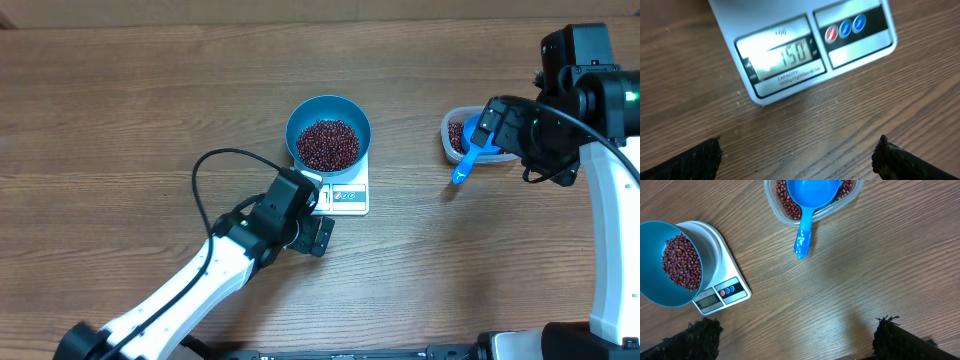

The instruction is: Scoop item into bowl and weigh 150g on scale

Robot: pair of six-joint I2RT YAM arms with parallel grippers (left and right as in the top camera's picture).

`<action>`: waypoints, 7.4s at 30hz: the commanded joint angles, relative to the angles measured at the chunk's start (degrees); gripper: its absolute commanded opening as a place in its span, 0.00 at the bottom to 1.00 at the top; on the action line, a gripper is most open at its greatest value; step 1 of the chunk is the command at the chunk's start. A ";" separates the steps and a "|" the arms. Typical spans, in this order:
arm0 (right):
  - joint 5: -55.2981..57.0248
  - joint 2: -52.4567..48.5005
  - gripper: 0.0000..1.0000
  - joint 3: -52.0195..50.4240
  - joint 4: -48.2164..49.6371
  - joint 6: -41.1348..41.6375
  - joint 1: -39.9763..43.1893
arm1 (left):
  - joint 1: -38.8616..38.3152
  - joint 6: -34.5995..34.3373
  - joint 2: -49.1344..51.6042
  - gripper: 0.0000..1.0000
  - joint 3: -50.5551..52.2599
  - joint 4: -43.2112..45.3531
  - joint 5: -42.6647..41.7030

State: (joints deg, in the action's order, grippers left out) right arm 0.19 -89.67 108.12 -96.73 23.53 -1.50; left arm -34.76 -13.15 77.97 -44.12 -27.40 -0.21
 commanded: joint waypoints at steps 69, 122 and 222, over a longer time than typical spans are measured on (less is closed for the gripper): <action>-0.35 0.61 1.00 1.33 0.20 -0.90 0.22 | 38.03 7.34 -71.93 1.00 43.85 52.96 -5.66; 3.96 5.22 1.00 1.03 10.16 -1.25 0.04 | 39.65 13.62 -77.77 0.99 43.85 23.37 -5.75; -9.25 89.50 1.00 -107.67 92.72 -32.41 -1.66 | 39.65 13.62 -77.77 1.00 43.85 23.37 -5.75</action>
State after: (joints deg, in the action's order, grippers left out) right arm -8.93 -0.64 1.06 -4.34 -7.75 -3.14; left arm 4.56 -0.84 0.73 -0.47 -3.86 -6.61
